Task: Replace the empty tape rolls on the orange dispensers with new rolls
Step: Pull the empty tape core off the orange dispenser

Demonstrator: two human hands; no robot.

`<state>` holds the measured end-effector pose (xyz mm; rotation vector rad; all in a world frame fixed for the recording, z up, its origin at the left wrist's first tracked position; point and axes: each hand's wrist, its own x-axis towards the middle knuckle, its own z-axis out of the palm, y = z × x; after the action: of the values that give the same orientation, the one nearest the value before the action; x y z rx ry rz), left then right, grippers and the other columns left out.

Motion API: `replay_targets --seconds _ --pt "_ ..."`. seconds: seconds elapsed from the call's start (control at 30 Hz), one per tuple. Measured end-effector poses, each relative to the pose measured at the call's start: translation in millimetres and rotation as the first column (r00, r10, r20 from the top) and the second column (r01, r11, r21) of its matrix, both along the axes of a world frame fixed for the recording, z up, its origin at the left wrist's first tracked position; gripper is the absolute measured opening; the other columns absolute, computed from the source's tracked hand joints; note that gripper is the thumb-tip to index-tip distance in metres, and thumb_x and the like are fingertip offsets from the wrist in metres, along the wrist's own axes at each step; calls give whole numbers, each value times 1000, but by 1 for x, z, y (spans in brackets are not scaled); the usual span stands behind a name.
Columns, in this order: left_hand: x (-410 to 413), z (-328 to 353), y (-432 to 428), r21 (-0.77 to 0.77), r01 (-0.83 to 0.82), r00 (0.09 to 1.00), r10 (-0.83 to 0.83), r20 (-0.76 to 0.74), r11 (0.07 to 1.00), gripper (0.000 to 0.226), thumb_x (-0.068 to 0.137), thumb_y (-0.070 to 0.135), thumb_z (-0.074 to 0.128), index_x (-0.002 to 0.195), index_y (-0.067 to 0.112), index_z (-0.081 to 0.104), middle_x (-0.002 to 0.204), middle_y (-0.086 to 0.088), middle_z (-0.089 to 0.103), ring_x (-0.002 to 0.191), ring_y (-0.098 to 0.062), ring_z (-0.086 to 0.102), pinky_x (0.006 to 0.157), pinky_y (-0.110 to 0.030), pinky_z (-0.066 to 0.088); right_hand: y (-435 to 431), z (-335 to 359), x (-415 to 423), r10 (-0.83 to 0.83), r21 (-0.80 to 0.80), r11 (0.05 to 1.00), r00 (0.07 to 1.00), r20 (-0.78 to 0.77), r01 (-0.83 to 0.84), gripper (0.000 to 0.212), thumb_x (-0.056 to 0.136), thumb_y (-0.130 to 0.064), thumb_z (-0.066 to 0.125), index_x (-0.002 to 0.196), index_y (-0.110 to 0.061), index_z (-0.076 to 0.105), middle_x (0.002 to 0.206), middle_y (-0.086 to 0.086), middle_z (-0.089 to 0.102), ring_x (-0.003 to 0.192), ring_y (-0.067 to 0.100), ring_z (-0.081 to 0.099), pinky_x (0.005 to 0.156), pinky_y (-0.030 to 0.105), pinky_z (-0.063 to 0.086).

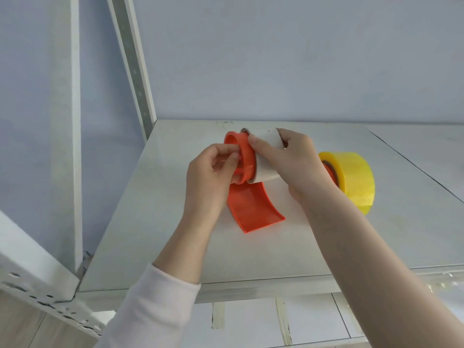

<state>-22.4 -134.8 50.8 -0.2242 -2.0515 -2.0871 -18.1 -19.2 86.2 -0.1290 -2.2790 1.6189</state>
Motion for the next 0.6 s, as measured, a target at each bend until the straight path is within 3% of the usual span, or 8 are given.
replay_targets --seconds 0.1,0.23,0.33,0.43,0.6 --pt "4 0 3 -42 76 997 -77 -32 996 4 85 18 62 88 20 61 79 1 68 64 -2 64 68 -22 52 -1 -5 3 -55 -46 997 998 -24 54 22 76 -29 69 88 -11 67 78 -1 68 75 17 65 75 38 54" --pt "4 2 -2 -125 56 996 -64 -61 991 9 85 13 62 92 18 62 85 -1 69 78 -12 67 75 -27 53 -1 -7 7 -178 30 983 981 -74 181 37 73 -40 68 95 -10 66 87 3 71 83 21 66 80 41 54" --pt "12 0 -9 -162 74 993 -88 -81 984 10 84 12 62 87 22 60 82 5 69 71 -5 66 69 -19 52 11 -2 23 -242 -34 970 958 -153 240 23 78 -34 66 87 -13 64 73 -4 67 66 9 62 64 28 50" --pt "24 -3 -7 -174 76 989 -97 -116 982 11 83 11 64 85 20 59 83 3 69 79 -14 66 75 -24 53 16 -1 41 -234 -109 970 952 -198 216 19 82 -31 63 87 -13 65 69 -9 62 56 -3 53 54 11 41" --pt "30 -16 -4 -256 80 984 -118 -136 963 9 82 9 65 87 13 59 78 9 65 67 3 60 66 -6 47 19 -9 64 -271 -283 933 951 -152 221 18 84 -27 61 84 -9 63 67 -5 58 58 4 52 52 13 40"
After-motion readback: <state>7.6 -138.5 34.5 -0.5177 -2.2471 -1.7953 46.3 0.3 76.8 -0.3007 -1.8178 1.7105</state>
